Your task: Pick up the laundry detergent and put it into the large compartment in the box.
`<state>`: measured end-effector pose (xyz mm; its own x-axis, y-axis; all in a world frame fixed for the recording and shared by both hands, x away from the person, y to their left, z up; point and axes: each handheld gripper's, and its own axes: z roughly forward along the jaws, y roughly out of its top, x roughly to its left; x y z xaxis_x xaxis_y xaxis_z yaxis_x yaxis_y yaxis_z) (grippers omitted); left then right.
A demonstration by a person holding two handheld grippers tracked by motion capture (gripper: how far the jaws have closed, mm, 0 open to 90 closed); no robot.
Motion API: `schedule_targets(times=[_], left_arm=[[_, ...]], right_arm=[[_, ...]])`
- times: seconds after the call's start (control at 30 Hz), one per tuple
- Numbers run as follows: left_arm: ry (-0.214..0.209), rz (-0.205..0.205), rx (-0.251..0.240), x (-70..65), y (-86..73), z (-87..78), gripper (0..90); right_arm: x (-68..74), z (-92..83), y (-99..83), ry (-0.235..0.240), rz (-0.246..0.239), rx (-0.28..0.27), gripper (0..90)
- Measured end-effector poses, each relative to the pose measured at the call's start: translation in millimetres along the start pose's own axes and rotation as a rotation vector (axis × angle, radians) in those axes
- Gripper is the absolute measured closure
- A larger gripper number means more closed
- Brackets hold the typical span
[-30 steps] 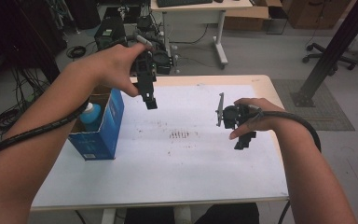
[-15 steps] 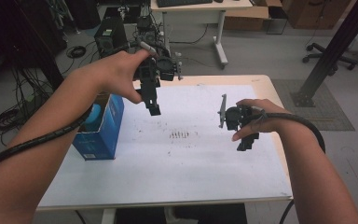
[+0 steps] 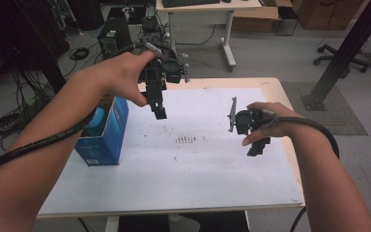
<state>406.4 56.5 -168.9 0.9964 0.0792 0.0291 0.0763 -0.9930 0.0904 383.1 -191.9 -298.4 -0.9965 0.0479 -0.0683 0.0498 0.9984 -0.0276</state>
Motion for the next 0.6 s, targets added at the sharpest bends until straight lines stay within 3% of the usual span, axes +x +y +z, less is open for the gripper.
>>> schedule_targets(times=[0.6], left_arm=[[-0.010, -0.007, -0.007, 2.6, -2.9, 8.9, 0.4]], right_arm=[[-1.9, 2.2, 6.4, 0.001, -0.001, 0.004, 5.9]])
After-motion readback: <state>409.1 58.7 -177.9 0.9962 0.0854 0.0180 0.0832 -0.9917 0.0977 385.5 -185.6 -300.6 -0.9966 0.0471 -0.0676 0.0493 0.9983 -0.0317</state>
